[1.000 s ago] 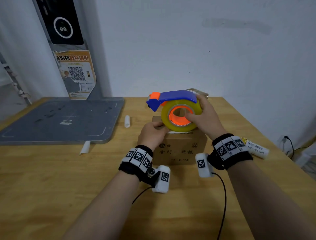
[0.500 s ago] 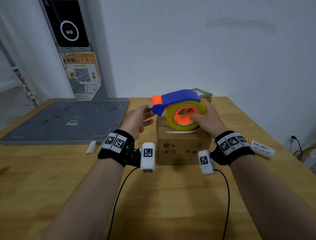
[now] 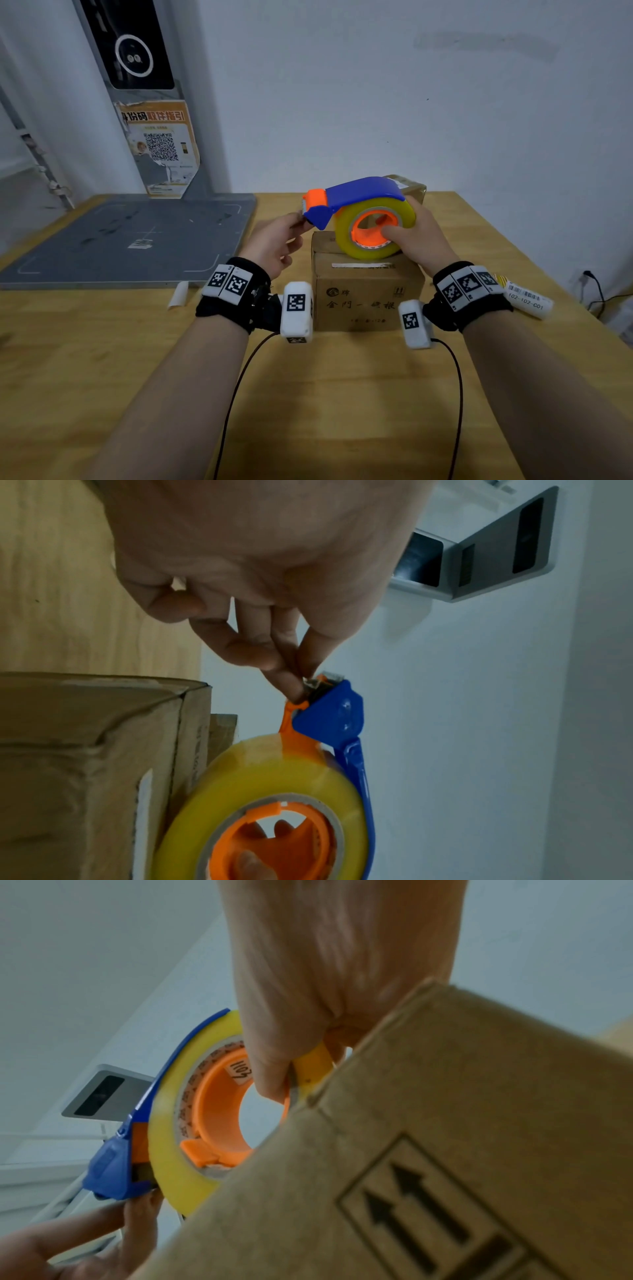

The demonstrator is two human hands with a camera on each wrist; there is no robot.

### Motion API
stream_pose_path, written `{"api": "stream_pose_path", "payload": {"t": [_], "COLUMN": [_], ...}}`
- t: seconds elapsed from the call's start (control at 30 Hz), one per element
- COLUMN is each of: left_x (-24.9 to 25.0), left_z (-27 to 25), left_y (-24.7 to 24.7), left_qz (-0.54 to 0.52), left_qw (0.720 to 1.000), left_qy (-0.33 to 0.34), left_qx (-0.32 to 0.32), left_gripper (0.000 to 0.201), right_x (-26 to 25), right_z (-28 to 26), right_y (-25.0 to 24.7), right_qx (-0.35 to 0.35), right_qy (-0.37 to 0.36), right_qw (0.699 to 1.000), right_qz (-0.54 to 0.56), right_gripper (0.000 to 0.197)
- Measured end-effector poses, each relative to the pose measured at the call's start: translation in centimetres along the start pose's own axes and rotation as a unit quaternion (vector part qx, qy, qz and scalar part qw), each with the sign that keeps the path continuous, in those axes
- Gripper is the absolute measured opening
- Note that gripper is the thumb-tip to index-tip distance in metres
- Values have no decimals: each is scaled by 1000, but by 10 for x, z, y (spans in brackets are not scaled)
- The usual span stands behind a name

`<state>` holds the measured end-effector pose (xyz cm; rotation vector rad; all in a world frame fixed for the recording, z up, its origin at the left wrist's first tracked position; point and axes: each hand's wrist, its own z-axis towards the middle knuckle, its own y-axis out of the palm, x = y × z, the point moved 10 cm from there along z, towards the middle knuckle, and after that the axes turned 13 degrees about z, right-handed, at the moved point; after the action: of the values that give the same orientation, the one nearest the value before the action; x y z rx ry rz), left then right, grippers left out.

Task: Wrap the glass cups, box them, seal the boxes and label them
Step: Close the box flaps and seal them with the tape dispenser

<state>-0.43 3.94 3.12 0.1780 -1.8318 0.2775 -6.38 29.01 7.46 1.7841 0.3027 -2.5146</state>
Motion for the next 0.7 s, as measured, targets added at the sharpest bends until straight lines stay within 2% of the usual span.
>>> {"api": "stream_pose_path", "payload": {"t": [0.1,0.2,0.27,0.43,0.57,0.7], "left_x": [-2,-9,-12,-14,-20,-20], "left_z": [1,0,0,2,7,15], "left_y": [3,10,13,12,7,-10], "left_qz": [2,-40,-45,-19,-16,34], "left_qw": [1000,996,994,997,997,999], "left_qy": [-6,-42,-52,-20,-30,-15], "left_qx": [-10,-61,-83,-78,-70,-33], "left_gripper": [13,36,43,14,10,9], "right_x": [1,2,2,2,-2,-13], "right_z": [0,-2,-4,-5,-7,-2], "right_y": [0,-2,-2,-3,-4,-3], "right_qx": [5,12,14,20,45,71], "right_qy": [3,6,7,9,8,-17], "right_qw": [1000,1000,1000,1000,999,997], "right_qz": [0,2,5,5,3,4], "right_gripper": [40,34,33,32,27,25]}}
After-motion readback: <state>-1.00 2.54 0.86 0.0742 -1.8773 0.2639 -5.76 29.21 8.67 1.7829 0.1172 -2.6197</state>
